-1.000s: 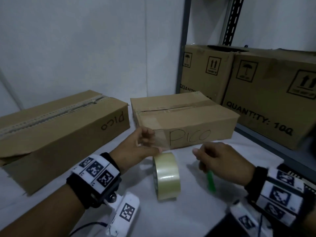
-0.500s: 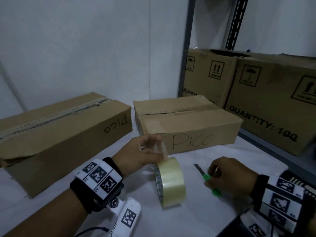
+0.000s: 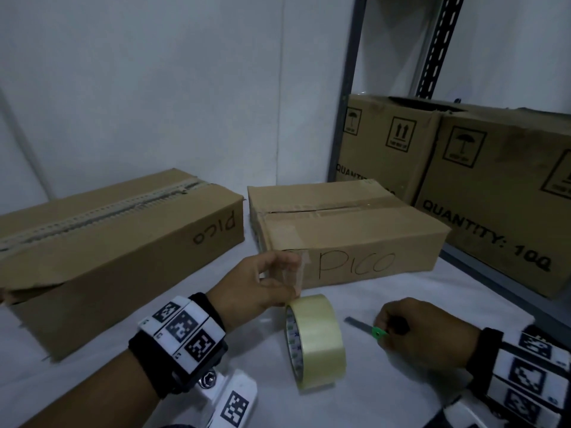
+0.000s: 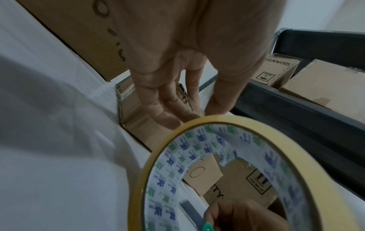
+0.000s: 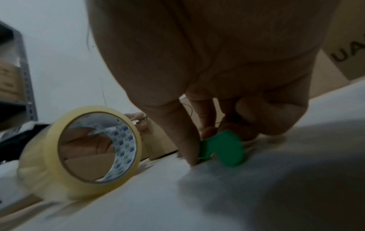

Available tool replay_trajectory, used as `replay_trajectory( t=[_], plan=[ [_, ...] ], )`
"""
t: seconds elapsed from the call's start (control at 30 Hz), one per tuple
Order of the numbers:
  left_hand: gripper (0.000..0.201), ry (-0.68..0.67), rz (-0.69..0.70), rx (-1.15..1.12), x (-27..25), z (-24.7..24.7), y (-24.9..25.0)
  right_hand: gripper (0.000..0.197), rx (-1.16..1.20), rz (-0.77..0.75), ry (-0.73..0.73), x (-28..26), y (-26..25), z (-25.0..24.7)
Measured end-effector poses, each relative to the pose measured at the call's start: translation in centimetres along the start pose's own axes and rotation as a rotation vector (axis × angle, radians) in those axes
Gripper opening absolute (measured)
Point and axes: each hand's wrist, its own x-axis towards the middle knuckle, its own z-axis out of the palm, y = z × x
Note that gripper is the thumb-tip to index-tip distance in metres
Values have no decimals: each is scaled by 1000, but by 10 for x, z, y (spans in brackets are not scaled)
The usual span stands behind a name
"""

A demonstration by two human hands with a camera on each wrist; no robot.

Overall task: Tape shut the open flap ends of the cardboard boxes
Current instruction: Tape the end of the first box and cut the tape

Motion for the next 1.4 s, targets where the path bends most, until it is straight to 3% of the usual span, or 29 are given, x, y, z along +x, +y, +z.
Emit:
replay_trajectory(
  t=[0.23,0.33,0.53,0.87,1.1,1.27,1.4],
  plan=[
    [46,-5,-5,0,0,0,1,20,59,-327,355,1,-35,-29],
    [46,-5,-7,9,0,0,2,21,-8,-448,418,11,-51,-33],
    [45,-3,-10,4,0,0,3,4,-80,-530,407,23,-71,-27],
    [47,13,-82,-69,2,0,2,24,-136,-524,357,28,-86,-23],
    [46,-5,-81,-71,2,0,3,23,-122,-543,331,28,-92,-20],
    [42,-9,-63,-71,1,-1,3,44,-140,-577,326,28,-95,-18],
    [40,-26,-58,-67,2,-2,3,33,-168,-586,321,30,-91,-19]
  ],
)
